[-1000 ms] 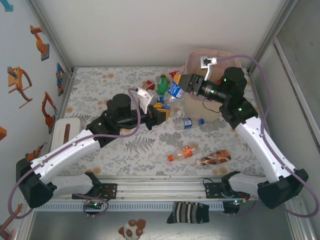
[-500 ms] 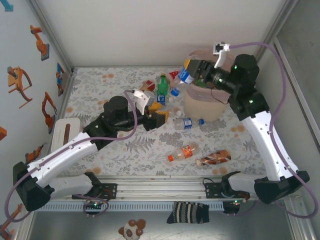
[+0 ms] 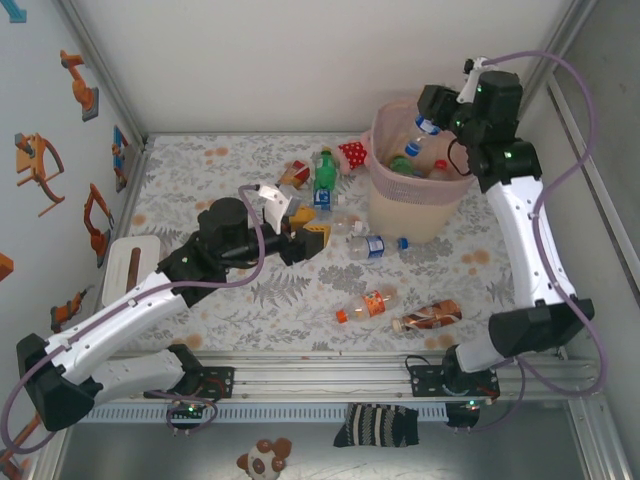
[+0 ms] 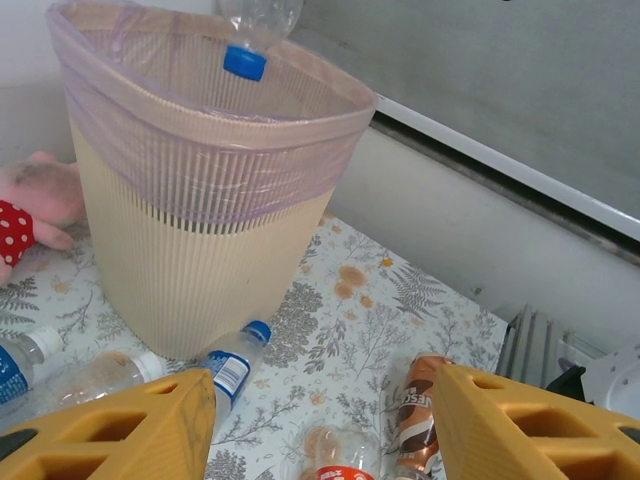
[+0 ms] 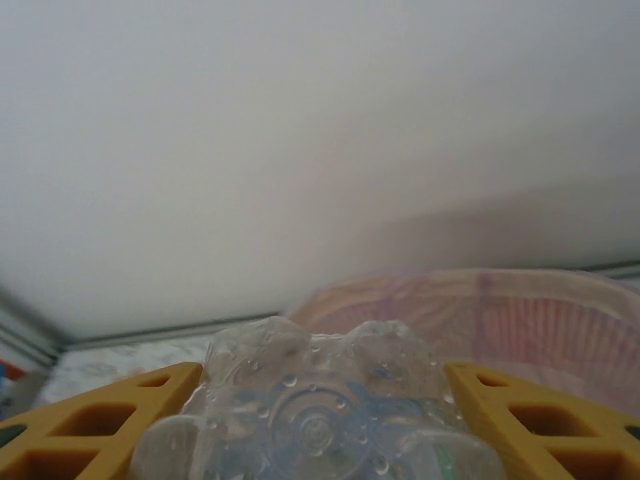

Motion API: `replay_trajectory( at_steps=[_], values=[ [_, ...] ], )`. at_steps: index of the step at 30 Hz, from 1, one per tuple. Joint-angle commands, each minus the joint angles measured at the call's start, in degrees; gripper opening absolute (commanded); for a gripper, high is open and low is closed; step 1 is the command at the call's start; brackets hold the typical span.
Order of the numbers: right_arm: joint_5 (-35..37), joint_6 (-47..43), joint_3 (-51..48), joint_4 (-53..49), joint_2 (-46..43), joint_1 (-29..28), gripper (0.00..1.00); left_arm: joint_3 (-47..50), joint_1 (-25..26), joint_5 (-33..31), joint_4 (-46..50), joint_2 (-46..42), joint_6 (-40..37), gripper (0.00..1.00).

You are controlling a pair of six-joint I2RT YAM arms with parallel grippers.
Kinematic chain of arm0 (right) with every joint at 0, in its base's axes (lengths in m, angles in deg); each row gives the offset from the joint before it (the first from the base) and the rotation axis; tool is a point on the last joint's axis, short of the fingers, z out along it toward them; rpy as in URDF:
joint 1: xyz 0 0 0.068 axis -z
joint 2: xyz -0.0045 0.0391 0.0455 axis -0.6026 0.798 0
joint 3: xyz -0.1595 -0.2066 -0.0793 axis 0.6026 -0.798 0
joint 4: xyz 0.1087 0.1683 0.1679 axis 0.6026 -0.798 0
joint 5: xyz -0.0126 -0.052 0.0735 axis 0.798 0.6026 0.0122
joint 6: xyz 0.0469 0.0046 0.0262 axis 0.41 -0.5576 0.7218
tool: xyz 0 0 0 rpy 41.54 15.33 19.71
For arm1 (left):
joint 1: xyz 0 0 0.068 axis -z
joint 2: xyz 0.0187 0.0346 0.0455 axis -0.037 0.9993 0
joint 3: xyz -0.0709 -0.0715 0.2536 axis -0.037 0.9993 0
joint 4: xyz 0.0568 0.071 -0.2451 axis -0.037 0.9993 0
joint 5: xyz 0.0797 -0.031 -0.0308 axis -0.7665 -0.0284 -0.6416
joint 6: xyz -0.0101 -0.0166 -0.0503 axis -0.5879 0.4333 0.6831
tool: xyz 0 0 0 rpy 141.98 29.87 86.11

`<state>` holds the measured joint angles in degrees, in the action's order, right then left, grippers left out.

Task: Put the plastic bottles in the bin

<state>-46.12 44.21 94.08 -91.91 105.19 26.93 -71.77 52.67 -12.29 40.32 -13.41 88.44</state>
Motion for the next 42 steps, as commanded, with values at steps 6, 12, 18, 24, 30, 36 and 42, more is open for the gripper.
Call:
replay_trajectory(
  at_steps=[6,12,18,24,30,36,42],
  values=[
    [4.8,-12.8,9.3,-21.9,9.2,0.4,0.35,1.3,-0.2,-0.9,0.3,-1.7,0.2,0.58],
    [2.2,-13.7,8.1,-25.7,13.5,0.9,0.36,0.8,-0.3,0.0,0.7,-0.3,0.4,0.58],
    [-0.3,-13.1,6.0,-25.7,18.6,1.7,0.38,0.9,-0.2,0.0,0.9,-0.3,0.6,0.58],
    [-0.5,-12.9,5.6,-25.4,23.9,2.6,0.42,1.1,-0.3,-0.5,1.4,-0.8,0.6,0.58],
    [-1.0,-12.9,6.7,-25.4,27.2,3.1,0.59,1.4,-0.3,-0.8,1.7,-1.2,0.8,0.58],
    [-0.9,-12.7,7.7,-25.7,25.1,3.1,0.73,1.4,-0.3,-1.0,1.9,-1.2,0.9,0.58],
    [-0.6,-12.8,9.1,-27.1,21.1,3.1,0.75,1.1,-0.2,-0.5,1.9,-0.3,0.9,0.58]
  ],
)
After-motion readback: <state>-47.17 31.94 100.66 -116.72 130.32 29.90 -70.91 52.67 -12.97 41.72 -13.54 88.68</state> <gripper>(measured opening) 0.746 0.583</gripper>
